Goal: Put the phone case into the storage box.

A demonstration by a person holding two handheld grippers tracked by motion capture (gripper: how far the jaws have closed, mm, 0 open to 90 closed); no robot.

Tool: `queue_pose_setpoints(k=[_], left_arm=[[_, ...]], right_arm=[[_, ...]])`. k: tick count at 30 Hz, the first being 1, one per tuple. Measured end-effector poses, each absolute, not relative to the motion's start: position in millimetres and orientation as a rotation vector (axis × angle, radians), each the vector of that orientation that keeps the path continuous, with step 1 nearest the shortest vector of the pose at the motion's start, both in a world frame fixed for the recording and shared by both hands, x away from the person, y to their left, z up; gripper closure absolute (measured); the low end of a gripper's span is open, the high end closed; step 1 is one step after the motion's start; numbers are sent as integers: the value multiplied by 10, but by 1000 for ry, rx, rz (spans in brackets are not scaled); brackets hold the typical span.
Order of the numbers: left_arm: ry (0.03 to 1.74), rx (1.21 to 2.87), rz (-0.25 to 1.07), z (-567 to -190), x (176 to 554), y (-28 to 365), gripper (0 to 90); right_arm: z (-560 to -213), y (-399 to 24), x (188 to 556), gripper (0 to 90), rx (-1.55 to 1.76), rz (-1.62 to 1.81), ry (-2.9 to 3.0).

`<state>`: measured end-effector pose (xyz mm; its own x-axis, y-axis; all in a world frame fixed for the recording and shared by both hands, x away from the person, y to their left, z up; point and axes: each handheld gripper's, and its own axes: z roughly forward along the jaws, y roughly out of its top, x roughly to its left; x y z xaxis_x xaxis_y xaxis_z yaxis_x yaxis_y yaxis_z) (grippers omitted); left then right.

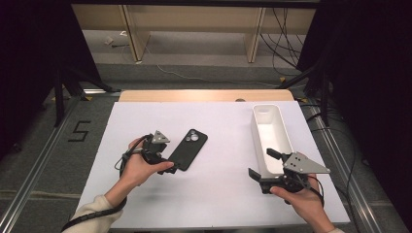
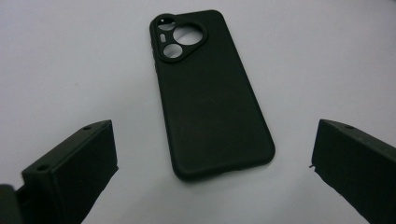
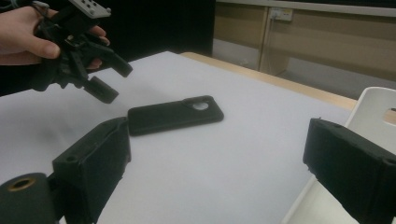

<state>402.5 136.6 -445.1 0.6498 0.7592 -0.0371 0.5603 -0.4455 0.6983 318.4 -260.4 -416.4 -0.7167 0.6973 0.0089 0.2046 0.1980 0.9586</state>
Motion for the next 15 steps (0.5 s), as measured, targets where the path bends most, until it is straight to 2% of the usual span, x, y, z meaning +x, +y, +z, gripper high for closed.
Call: queue_pose_setpoints(k=[15], left_arm=[[1082,2269,286,-4663,4359,1066,0]], right_arm=[[-4176,-2601,3189,88,839,1540,2051]])
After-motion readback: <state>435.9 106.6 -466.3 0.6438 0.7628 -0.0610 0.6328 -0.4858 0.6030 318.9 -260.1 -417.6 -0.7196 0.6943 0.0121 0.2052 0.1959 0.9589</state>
